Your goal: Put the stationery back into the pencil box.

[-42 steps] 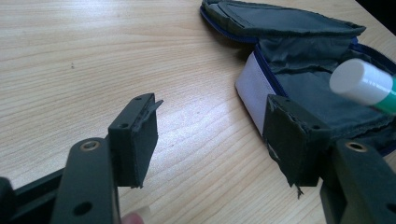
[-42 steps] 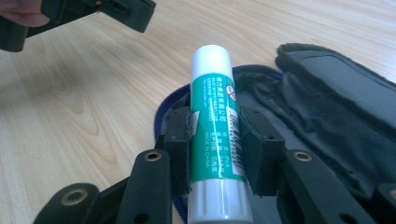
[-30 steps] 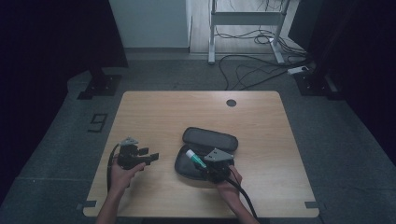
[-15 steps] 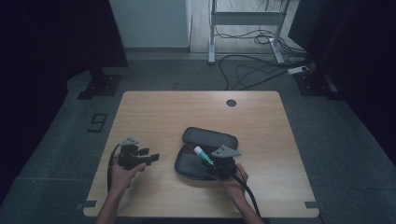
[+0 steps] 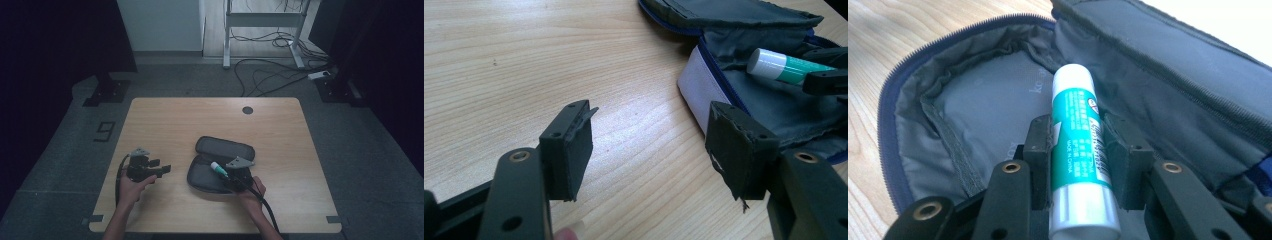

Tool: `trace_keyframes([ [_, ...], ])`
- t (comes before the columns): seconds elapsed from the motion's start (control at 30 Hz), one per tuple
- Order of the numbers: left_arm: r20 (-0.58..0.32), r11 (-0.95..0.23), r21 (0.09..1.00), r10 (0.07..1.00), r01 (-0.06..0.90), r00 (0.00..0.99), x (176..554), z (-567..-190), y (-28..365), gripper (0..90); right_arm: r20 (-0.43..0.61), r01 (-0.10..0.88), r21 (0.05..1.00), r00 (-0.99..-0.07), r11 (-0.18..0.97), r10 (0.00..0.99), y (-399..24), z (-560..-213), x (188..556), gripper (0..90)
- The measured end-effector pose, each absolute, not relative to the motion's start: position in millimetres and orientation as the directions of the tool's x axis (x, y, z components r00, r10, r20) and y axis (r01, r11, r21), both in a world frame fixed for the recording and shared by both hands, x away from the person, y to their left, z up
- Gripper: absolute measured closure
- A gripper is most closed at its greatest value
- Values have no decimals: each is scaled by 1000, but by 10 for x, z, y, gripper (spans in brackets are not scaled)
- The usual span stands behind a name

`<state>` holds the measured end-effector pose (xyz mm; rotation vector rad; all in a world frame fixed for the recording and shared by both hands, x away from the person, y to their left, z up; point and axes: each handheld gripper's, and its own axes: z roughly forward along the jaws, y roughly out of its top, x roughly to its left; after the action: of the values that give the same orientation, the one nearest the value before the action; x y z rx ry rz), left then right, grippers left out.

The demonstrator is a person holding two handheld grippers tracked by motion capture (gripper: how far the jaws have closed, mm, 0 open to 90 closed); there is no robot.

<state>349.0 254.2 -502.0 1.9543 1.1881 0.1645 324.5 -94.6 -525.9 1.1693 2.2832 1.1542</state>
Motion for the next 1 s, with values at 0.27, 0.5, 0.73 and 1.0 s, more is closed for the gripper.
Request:
trace_keyframes([
  [0.27, -288, -221, 700, 783, 679, 552, 3487, -5021, 2525, 355, 32, 517, 767, -621, 379, 783, -900, -5281, 3232, 635],
  [0.5, -286, -221, 701, 784, 678, 552, 3487, -5023, 2524, 355, 8, 512, 769, -606, 382, 795, -895, -5265, 3223, 541],
  [0.73, -288, -218, 704, 782, 676, 552, 3475, -5018, 2524, 354, 61, 511, 794, -605, 328, 794, -926, -5202, 3216, 453],
  [1.0, -292, -191, 712, 795, 676, 532, 3384, -4991, 2593, 355, 105, 487, 829, -617, 274, 780, -905, -5105, 3213, 411],
])
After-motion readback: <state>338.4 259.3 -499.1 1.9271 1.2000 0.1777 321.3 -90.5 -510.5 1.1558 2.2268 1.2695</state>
